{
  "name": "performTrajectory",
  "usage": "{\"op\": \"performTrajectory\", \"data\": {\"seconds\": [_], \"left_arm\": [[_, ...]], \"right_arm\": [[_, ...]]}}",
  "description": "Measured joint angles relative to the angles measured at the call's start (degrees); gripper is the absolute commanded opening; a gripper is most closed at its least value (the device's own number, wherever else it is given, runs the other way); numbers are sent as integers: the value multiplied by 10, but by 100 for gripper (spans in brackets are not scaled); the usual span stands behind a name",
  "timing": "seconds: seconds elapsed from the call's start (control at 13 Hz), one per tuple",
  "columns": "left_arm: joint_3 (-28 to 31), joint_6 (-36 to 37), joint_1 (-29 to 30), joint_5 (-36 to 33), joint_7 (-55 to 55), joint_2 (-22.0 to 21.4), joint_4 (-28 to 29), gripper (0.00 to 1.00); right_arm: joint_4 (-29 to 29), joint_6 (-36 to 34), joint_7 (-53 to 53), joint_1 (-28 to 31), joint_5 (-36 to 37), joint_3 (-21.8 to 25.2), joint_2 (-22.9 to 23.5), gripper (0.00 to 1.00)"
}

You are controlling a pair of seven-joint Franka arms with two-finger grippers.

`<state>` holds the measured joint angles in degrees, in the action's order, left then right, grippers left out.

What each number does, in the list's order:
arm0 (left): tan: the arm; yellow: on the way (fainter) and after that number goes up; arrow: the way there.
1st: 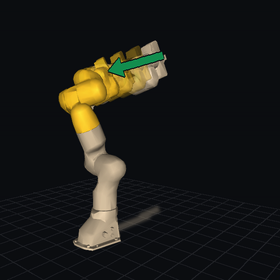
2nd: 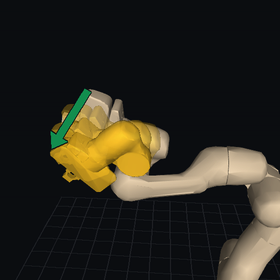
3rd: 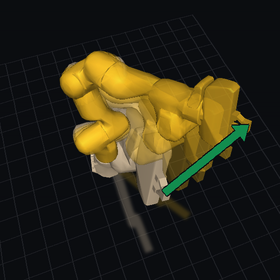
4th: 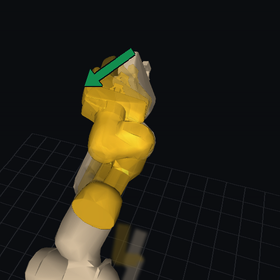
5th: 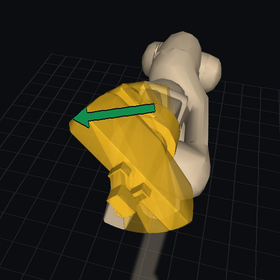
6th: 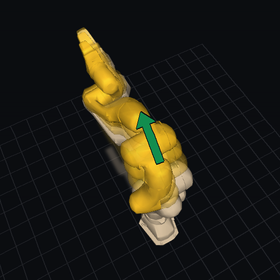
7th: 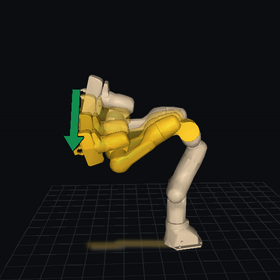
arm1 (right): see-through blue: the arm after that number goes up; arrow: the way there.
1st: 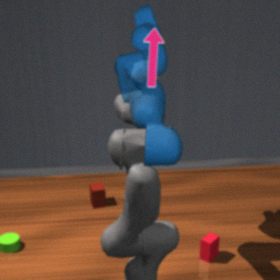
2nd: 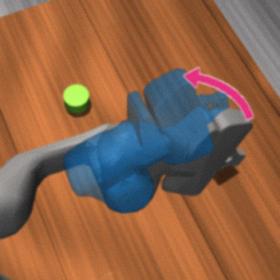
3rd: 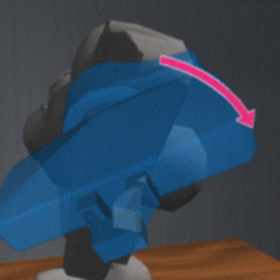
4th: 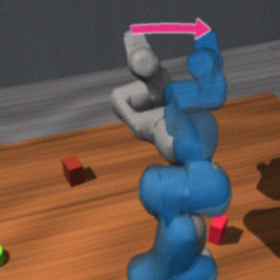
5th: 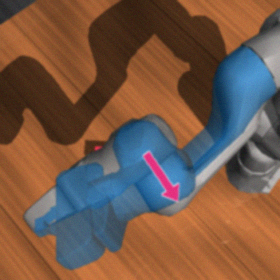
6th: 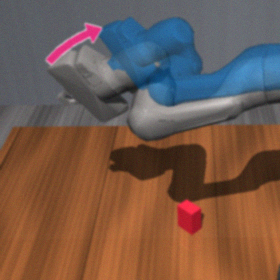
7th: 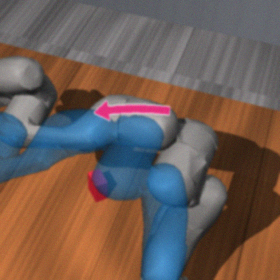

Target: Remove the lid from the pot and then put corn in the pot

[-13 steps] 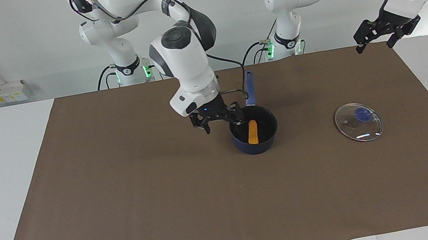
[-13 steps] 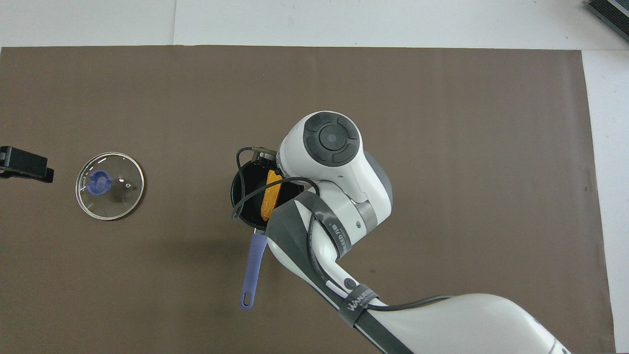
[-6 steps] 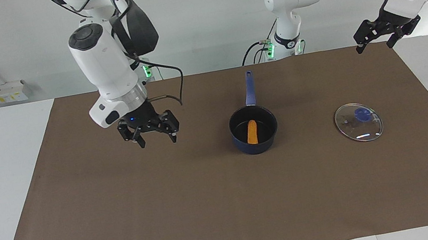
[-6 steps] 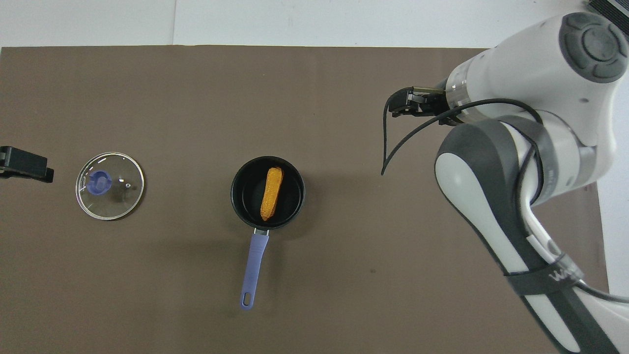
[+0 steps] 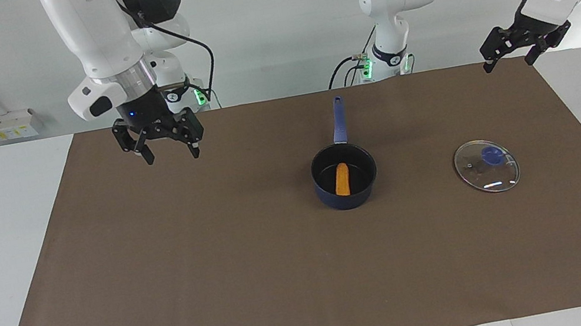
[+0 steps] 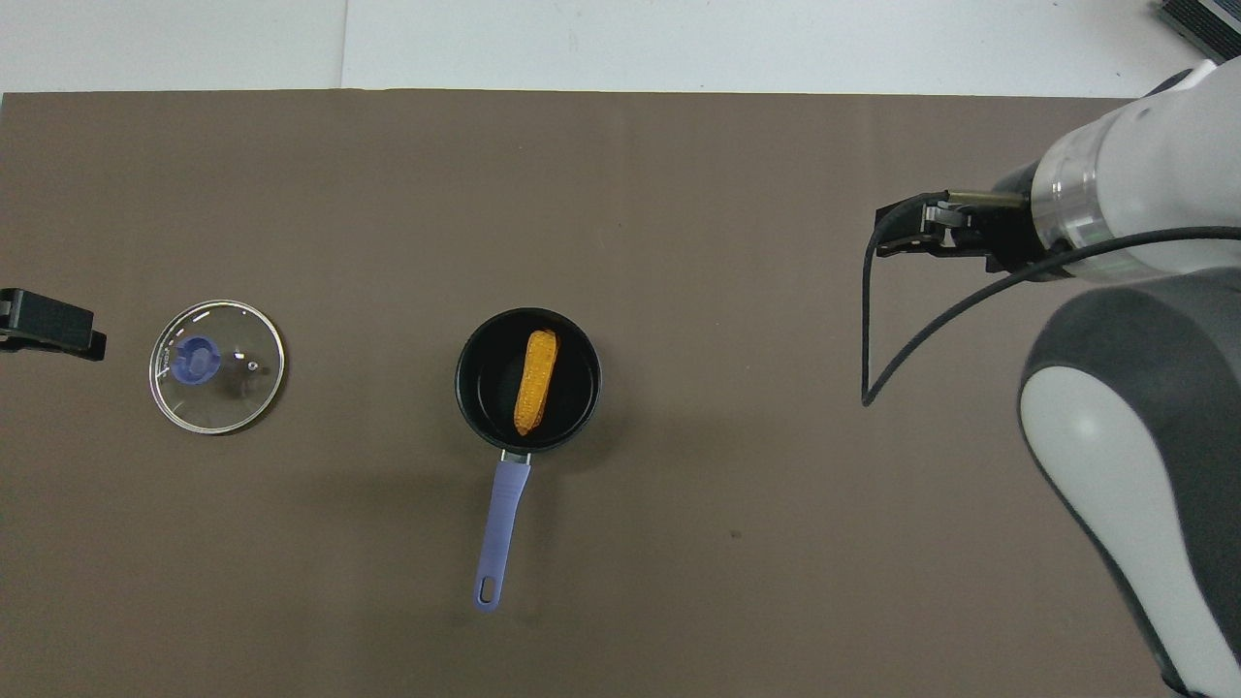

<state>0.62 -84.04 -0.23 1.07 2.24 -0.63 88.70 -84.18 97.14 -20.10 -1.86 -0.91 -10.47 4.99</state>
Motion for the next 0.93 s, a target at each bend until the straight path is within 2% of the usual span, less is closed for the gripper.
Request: {"op": "performTrajectory", "data": {"seconds": [0.23, 0.46, 0.69, 0.93], "left_arm": [[0, 0, 0, 0, 0, 0, 0, 100], [0, 0, 0, 0, 0, 0, 0, 100], [0, 0, 0, 0, 0, 0, 0, 100], [0, 0, 0, 0, 0, 0, 0, 100]], "right_arm": [[22, -74, 0, 2, 0, 2, -23, 100], [32, -135, 6, 15, -1, 15, -68, 100], [32, -180, 7, 16, -1, 58, -113, 100], [25, -186, 88, 19, -1, 121, -117, 100]]}}
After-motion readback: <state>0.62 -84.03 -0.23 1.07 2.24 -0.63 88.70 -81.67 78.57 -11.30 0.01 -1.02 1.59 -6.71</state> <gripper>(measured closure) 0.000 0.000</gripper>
